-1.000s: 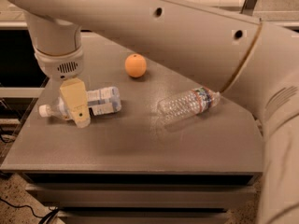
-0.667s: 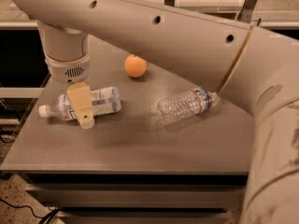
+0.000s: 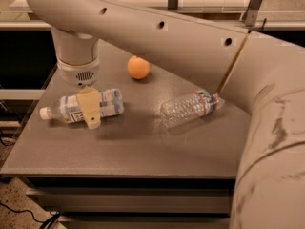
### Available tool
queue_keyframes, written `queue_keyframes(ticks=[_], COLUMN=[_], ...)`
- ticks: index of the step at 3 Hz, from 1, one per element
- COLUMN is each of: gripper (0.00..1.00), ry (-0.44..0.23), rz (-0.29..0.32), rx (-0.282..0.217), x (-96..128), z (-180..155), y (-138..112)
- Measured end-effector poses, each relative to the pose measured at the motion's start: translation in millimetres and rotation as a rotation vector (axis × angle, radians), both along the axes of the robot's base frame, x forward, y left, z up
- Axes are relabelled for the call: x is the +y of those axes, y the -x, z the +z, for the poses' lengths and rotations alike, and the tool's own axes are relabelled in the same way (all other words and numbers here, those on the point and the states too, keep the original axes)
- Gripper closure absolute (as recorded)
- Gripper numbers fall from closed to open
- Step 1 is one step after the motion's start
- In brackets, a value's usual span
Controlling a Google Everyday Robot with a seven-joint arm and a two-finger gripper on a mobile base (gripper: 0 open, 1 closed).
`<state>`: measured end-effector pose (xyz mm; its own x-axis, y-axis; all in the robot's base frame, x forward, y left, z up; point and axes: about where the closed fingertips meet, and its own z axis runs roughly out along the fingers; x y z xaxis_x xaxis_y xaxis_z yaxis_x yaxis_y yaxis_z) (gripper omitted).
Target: Pick blue plastic bottle
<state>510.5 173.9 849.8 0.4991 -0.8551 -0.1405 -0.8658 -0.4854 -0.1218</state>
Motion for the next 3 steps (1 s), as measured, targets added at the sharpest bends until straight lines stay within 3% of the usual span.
queue_keyframes(ticks=[2, 3], gripper=[0.64, 0.87], ry=[0.011, 0.011], rz=[0.026, 0.047], rx=[-0.007, -0.033], x=[0, 5], z=[9, 28], y=[-12, -15])
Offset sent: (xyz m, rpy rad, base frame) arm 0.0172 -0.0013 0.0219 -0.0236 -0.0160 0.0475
